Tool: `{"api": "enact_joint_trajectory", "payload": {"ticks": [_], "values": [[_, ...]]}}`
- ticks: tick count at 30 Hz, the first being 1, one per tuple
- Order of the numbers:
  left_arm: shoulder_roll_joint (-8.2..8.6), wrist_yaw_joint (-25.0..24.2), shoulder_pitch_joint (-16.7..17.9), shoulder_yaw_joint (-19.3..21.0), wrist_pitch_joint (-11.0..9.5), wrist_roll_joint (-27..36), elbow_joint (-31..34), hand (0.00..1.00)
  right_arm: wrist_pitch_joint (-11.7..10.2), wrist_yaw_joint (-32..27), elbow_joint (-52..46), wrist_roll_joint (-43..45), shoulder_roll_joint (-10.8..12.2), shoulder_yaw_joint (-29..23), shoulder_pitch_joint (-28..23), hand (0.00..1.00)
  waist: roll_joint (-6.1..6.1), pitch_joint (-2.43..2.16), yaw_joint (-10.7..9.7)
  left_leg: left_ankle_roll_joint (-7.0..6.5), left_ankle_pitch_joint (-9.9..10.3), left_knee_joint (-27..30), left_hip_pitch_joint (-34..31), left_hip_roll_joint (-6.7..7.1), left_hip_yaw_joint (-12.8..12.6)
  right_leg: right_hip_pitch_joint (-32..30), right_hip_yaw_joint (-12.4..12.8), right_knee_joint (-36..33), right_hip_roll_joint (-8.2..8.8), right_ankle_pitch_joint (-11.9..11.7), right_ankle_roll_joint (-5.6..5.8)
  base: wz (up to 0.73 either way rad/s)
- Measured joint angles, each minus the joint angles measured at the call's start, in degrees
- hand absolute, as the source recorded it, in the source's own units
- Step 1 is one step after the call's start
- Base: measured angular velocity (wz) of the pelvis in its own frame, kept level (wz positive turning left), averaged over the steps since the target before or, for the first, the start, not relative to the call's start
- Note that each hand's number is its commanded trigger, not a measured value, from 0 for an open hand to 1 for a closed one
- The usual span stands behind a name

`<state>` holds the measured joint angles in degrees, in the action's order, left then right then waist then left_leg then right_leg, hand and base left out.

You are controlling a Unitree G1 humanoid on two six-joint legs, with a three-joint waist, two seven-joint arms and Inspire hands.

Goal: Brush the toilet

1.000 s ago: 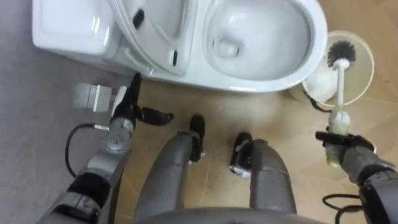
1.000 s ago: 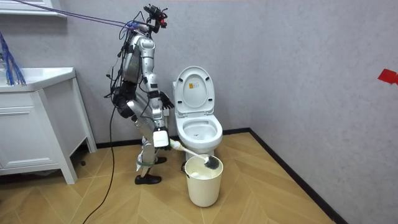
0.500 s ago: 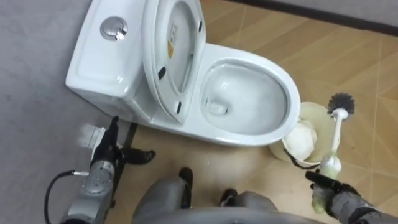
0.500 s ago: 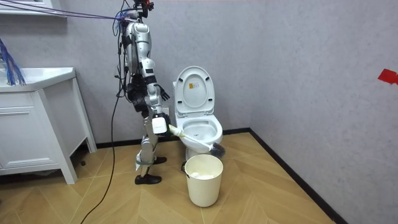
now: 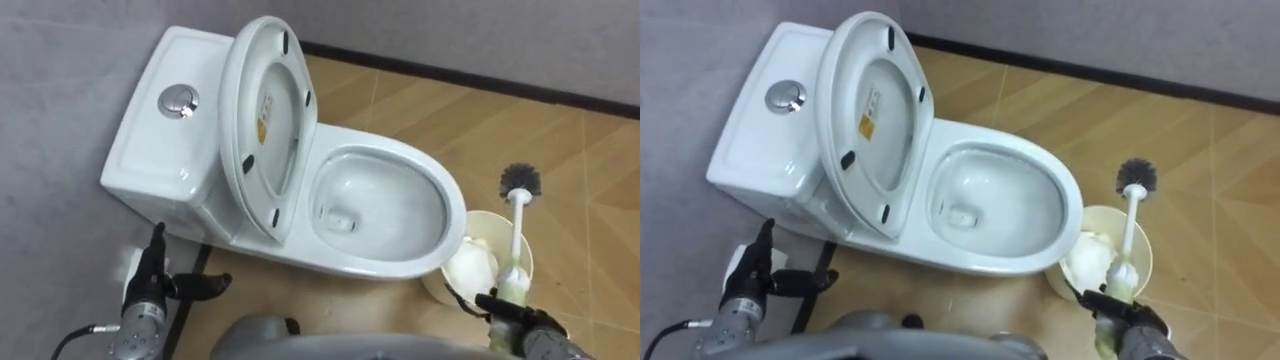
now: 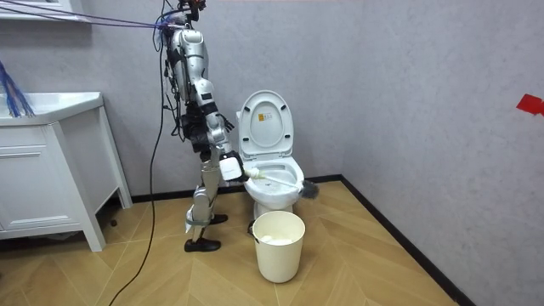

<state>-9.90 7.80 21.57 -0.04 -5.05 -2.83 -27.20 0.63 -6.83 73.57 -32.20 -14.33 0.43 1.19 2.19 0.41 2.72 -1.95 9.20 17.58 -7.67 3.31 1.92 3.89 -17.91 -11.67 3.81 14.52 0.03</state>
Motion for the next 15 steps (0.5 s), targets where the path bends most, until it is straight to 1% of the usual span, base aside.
{"api": "enact_joint_trajectory", "payload": {"ticks": [3, 4, 5, 6, 7, 8, 9, 11, 13, 15], "values": [[0.11, 0.0, 1.3, 0.2, -0.2, -3.6, 3.0, 0.00, -0.6, 0.0, -1.8, 6.6, 0.0, -0.1, -0.1, 1.00, -0.21, -0.07, 1.1, -0.06, 0.0, 0.0, 0.0, 0.15, 0.2, 0.2, -0.3, -0.1, 0.10, 0.1, 0.15, 0.06], [0.11, 0.0, 2.6, 0.5, -0.2, -4.9, 5.8, 0.00, -0.6, -0.1, -3.1, 8.7, 0.0, 0.0, 0.0, 1.00, -0.22, -0.06, 1.8, -0.10, 0.1, 0.1, 0.0, 0.14, 0.2, 0.2, -0.3, -0.1, 0.12, 0.1, 0.15, 0.00], [0.11, 0.0, 3.2, 0.7, -0.4, -5.7, 7.1, 0.00, -0.8, -0.2, -3.6, 9.5, 0.0, 0.0, 0.0, 1.00, -0.19, -0.05, 2.2, -0.13, 0.1, 0.1, 0.0, 0.15, 0.2, 0.2, -0.3, -0.1, 0.13, 0.1, 0.15, 0.06], [0.09, 0.3, 3.5, 1.2, -0.5, -8.1, 9.4, 0.00, -1.6, -0.3, -4.3, 10.6, 0.0, 0.0, 0.0, 1.00, -0.24, 0.05, 2.5, -0.18, 0.2, 0.4, -0.1, 0.30, 0.7, 0.6, -0.9, 0.0, 0.17, 0.1, 0.19, 0.27], [0.09, 0.6, 3.6, 1.6, -0.6, -10.7, 12.3, 0.00, -2.4, -0.7, -4.7, 12.2, 0.0, -0.1, 0.1, 1.00, -0.34, 0.36, 2.5, -0.23, 0.6, 1.3, -0.3, 0.53, 1.6, 1.2, -1.7, 0.2, 0.10, 0.3, 0.40, 0.39], [0.08, 1.0, 4.1, 2.2, -0.8, -12.7, 16.2, 0.00, -3.4, -0.7, -4.8, 14.4, 0.0, -0.1, 0.3, 1.00, -0.33, 0.32, 2.8, -0.23, 0.9, 2.1, -0.9, 0.54, 2.1, 1.2, -2.4, 0.2, 0.04, 0.4, 0.46, 0.34], [-0.08, 1.6, 4.3, 2.3, -1.2, -13.1, 18.2, 0.00, -3.7, -0.6, -4.8, 15.5, 0.0, 0.0, 0.5, 1.00, -0.31, 0.33, 3.0, -0.21, 0.9, 2.2, -1.0, 0.54, 2.4, 1.2, -2.7, 0.2, 0.02, 0.4, 0.46, 0.21], [-0.87, 3.5, 4.4, 2.3, -3.2, -13.2, 23.9, 0.00, -4.4, -0.5, -5.4, 19.1, 0.0, 0.2, 1.1, 1.00, -0.31, 0.28, 3.9, -0.21, 0.9, 2.2, -1.1, 0.55, 2.9, 1.3, -2.9, 0.2, 0.09, 0.4, 0.48, 0.08], [-1.11, 5.0, 4.3, 2.3, -4.2, -13.2, 26.5, 0.00, -4.7, -0.6, -6.7, 20.5, 0.0, 0.8, 1.1, 1.00, -0.25, 0.28, 4.1, -0.22, 0.9, 2.1, -1.1, 0.66, 3.0, 1.3, -3.1, 0.0, 0.18, 0.5, 0.51, 0.00], [-1.11, 5.9, 3.8, 2.3, -4.5, -14.5, 27.3, 0.00, -5.0, -0.6, -7.5, 22.5, 0.0, 1.0, 1.2, 1.00, -0.44, 0.16, 4.1, -0.23, 0.9, 2.0, -1.0, 1.08, 3.1, 1.3, -3.1, 0.0, 0.19, 0.5, 0.52, 0.00]]}}
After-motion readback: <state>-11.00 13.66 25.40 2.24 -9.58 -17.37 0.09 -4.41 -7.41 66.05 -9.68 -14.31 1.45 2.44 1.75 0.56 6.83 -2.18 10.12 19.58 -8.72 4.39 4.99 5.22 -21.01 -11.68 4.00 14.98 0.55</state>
